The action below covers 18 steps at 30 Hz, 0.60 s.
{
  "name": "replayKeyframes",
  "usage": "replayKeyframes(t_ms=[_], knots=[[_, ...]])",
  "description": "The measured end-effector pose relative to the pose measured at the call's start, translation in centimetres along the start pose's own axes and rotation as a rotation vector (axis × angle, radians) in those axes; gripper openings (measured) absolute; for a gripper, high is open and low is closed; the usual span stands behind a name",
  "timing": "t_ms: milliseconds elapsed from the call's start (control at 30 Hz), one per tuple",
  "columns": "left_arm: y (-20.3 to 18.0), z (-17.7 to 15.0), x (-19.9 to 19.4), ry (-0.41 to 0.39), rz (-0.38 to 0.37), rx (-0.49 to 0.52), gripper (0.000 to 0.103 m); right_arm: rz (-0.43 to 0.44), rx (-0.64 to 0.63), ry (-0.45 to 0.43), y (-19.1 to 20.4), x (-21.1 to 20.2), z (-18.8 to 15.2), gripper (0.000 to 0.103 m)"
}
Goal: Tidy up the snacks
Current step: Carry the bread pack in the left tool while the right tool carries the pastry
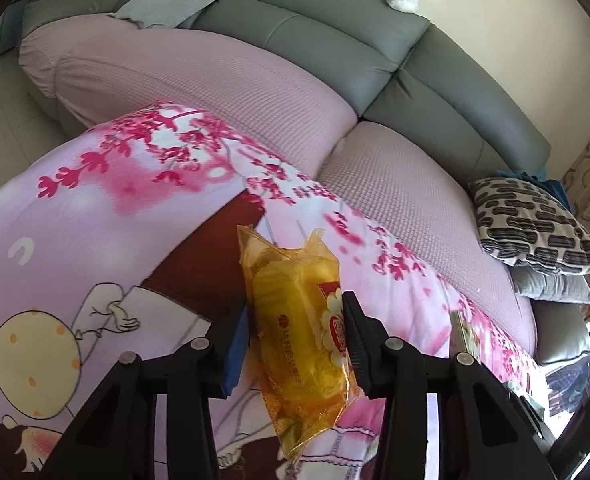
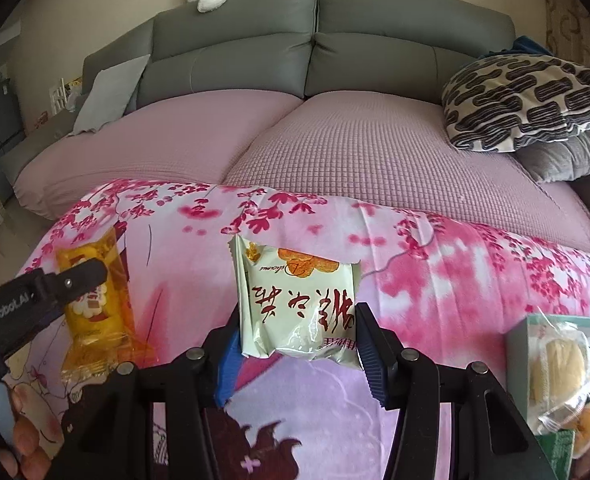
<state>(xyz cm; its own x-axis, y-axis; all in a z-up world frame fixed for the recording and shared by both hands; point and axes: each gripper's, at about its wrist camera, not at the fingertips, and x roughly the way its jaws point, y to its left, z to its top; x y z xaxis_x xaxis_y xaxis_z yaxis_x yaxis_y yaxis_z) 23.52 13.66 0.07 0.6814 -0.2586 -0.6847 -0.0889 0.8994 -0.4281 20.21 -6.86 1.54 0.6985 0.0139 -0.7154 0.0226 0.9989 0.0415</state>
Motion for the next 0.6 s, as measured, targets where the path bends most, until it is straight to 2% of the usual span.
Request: replayKeyframes(t_ms=[433, 600], knots=[[-4.8, -1.4, -2.2, -0.002, -0.113, 0.084, 0.044, -0.088, 0.062, 0.024, -5.1, -7.0, -3.7, 0.054], [-8.2, -3.3, -2.4, 0.091, -0.2, 0.114, 0.044, -0.136, 0.105, 0.011, -7.8, -10.0, -4.2, 0.054]])
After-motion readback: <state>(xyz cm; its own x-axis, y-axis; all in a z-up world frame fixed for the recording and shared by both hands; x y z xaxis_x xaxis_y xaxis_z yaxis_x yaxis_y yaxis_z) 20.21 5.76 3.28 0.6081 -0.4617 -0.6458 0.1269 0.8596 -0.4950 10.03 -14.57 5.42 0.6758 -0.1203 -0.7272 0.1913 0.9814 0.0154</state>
